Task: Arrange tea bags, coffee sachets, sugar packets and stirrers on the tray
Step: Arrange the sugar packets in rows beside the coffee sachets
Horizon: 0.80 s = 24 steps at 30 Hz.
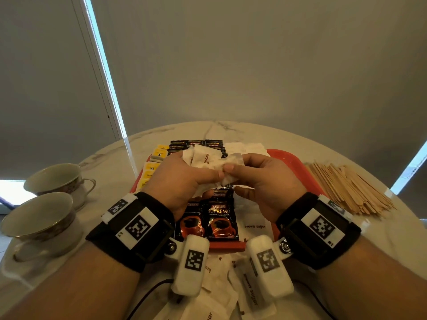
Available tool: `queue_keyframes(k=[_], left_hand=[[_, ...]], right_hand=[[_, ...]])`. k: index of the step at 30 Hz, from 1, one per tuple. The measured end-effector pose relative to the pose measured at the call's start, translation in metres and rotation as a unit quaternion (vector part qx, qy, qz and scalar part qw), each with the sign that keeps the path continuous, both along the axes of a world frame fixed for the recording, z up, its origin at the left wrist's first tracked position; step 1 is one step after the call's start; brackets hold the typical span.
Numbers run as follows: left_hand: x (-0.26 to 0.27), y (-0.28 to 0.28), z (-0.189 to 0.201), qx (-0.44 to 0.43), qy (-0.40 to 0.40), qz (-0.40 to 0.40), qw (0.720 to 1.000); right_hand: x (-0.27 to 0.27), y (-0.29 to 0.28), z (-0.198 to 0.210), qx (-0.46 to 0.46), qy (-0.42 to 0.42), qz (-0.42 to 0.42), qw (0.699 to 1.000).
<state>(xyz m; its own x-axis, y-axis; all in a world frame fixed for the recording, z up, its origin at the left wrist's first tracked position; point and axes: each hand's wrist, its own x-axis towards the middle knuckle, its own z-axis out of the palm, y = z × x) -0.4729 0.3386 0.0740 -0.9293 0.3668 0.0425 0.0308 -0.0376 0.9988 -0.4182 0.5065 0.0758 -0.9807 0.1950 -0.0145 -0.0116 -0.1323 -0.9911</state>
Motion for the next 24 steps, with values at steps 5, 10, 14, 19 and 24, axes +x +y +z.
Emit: queue_keyframes(k=[5,10,14,19,24], left_hand=[[0.000,0.001,0.003,0.041,-0.043,0.016,0.998],[-0.002,0.002,0.004,0.091,-0.097,0.047,0.990],[-0.004,0.003,0.002,0.095,-0.096,0.063,0.989],[-0.005,0.003,0.003,0.119,-0.120,0.075,0.983],[-0.006,0.001,0.006,0.121,-0.135,0.078,0.980]], right_hand=[[-0.004,0.003,0.000,0.004,-0.014,-0.047,0.999],[-0.002,0.009,0.001,0.052,-0.014,-0.028,0.998],[-0.001,0.020,0.010,0.136,-0.027,-0.001,0.990],[-0.019,0.063,0.019,0.075,-0.080,-0.135,0.985],[-0.037,0.101,0.003,0.124,-0.240,-0.198,0.942]])
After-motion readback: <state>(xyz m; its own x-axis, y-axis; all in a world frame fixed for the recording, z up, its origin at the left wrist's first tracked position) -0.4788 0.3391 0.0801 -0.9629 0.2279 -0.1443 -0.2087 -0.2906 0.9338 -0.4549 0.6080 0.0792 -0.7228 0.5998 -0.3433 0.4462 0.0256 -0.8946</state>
